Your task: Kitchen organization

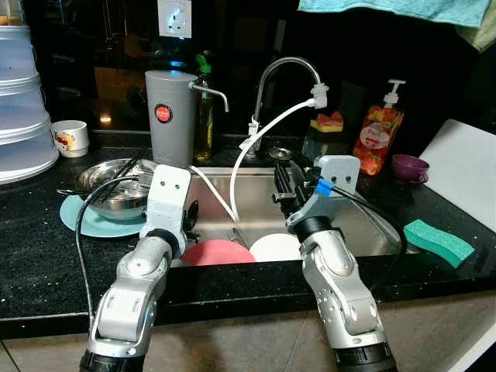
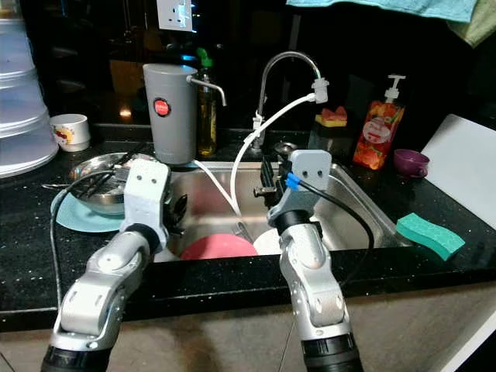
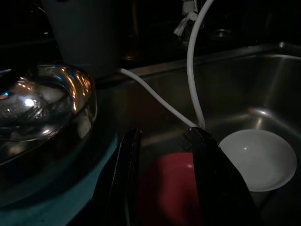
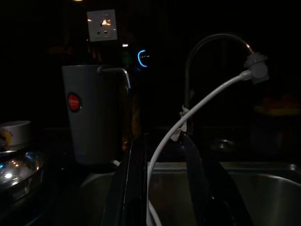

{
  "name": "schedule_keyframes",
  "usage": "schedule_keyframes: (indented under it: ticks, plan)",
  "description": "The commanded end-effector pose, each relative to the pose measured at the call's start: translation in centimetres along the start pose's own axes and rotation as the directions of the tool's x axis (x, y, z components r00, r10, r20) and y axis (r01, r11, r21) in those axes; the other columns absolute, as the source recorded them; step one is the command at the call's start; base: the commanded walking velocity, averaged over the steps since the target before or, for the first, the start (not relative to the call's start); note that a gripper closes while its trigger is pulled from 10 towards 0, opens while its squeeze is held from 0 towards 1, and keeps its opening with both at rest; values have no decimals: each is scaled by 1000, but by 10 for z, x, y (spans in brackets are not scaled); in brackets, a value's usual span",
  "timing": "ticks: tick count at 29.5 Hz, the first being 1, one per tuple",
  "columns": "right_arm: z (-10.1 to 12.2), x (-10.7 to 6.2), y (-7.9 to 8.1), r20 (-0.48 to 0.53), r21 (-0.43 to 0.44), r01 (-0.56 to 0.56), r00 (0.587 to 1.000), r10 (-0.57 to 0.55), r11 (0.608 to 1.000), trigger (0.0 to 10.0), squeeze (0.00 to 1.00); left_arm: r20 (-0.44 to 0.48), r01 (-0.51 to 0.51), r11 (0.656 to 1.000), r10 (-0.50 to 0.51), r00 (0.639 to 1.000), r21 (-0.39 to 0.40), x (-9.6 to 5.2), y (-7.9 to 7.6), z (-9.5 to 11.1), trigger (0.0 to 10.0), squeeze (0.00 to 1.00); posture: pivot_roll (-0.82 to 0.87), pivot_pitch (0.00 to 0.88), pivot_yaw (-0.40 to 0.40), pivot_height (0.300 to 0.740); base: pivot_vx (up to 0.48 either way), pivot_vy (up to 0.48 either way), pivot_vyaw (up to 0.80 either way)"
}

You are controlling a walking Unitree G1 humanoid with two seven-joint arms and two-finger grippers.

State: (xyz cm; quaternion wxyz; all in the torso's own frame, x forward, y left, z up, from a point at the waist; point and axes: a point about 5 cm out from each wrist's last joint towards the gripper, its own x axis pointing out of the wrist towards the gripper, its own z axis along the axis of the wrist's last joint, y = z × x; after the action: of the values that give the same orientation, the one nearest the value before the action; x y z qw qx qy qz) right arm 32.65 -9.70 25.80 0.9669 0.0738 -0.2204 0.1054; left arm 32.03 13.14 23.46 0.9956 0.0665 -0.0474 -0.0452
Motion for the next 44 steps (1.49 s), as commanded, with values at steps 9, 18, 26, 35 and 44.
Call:
schedule_keyframes:
  ticks: [9,18,26,35,44]
  plan:
    - [5,-3,-10,22,-28,46,999,-45,999,10000,0,3,36,999,-36,999,6,3,-13,3,10000,0,196,0,-100,740,0,0,0]
    - [4,-4,-8,18,-23,45,999,-45,999,10000,0,-11,32,999,-31,999,28,3,-10,0,10000,0,198,0,-86,740,0,0,0]
    - [2,-5,-8,14,-21,50,999,-50,999,10000,0,-17,40,998,-39,999,40,3,-13,-1,10000,0,199,0,-81,740,0,0,0]
    - [2,-2,-6,14,-15,46,999,-46,999,10000,0,-13,28,999,-28,1000,45,2,-9,1,10000,0,224,0,-87,740,0,0,0]
    - [-1,-5,-3,4,-4,44,999,-44,999,10000,0,-19,23,998,-22,1000,59,-2,-8,0,10000,0,241,2,-88,740,0,0,0]
